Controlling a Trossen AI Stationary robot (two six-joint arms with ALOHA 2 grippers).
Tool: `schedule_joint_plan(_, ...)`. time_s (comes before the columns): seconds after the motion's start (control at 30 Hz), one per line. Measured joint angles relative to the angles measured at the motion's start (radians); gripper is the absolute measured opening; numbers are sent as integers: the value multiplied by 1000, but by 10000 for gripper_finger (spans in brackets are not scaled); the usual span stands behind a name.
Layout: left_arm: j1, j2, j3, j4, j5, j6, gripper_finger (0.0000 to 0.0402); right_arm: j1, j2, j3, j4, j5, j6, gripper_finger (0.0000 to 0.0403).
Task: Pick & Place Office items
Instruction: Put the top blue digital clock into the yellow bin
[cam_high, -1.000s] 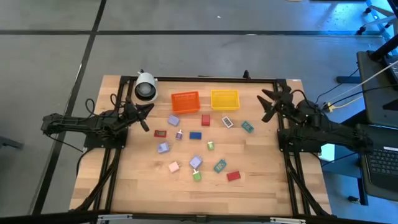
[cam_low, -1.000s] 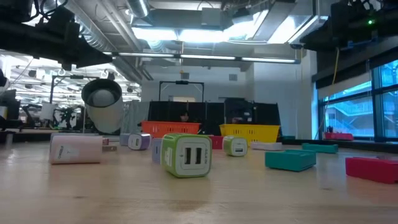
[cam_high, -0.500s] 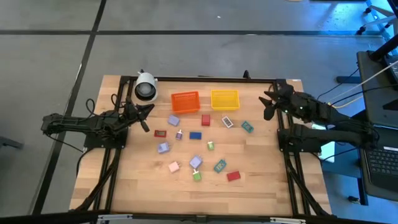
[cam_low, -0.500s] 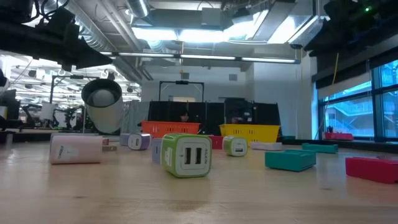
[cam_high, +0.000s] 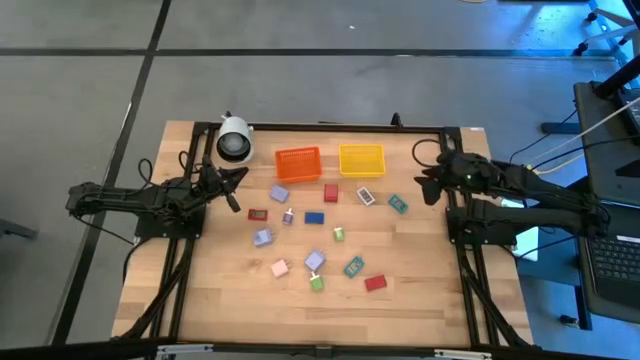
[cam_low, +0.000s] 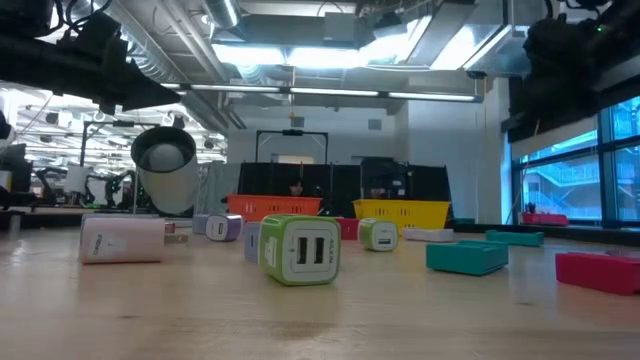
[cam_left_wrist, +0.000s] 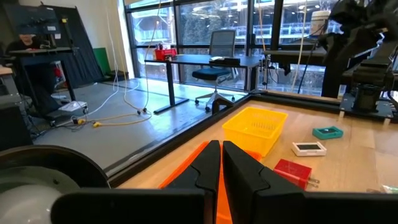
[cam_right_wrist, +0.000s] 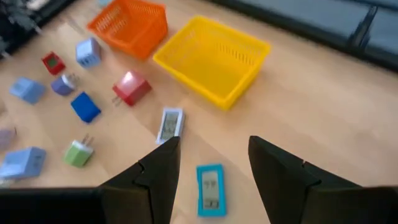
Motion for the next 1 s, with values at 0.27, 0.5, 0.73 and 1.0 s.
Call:
schedule_joint_plan(0.27, 0, 0, 0, 4, 0, 1, 15, 0, 86, 0, -53, -33, 34, 191)
schedule_joint_plan(0.5, 0, 0, 0, 4, 0, -4, 15, 0, 196, 0, -72, -51, 16, 199)
schedule_joint_plan(0.73, 0, 0, 0, 4, 1, -5, 15, 4, 281, 0, -49, -104, 16, 248)
schedule_joint_plan(1.0, 0, 0, 0, 4, 9, -6, 15, 8, 373, 0, -32, -126, 39, 267)
